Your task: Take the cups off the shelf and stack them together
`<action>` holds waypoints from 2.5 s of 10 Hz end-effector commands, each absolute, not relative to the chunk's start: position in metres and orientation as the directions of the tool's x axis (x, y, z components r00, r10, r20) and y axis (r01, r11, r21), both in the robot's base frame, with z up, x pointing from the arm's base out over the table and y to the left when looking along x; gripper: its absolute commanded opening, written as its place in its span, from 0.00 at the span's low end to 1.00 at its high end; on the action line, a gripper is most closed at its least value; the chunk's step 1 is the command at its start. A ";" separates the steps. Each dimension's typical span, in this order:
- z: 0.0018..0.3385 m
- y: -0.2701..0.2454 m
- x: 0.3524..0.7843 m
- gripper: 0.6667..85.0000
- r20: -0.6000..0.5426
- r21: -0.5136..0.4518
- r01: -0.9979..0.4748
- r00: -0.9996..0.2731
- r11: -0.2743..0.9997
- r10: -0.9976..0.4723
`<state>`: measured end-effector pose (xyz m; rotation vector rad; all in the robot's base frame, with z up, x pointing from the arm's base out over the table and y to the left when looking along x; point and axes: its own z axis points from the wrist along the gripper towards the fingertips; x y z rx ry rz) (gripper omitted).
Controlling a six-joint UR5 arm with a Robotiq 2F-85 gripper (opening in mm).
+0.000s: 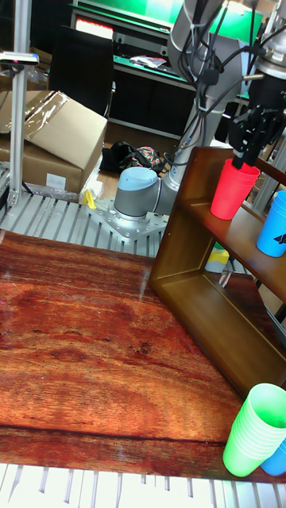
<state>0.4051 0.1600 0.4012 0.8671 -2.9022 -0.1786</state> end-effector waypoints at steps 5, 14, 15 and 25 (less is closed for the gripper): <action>0.398 0.162 0.400 0.39 0.079 0.154 -0.570 -0.807 0.807 -0.585; 0.397 0.159 0.395 0.38 0.075 0.128 -0.622 -0.770 0.772 -0.633; 0.396 0.161 0.391 0.38 0.068 0.124 -0.624 -0.770 0.771 -0.634; 0.378 0.163 0.387 0.38 0.027 0.115 -0.651 -0.753 0.750 -0.658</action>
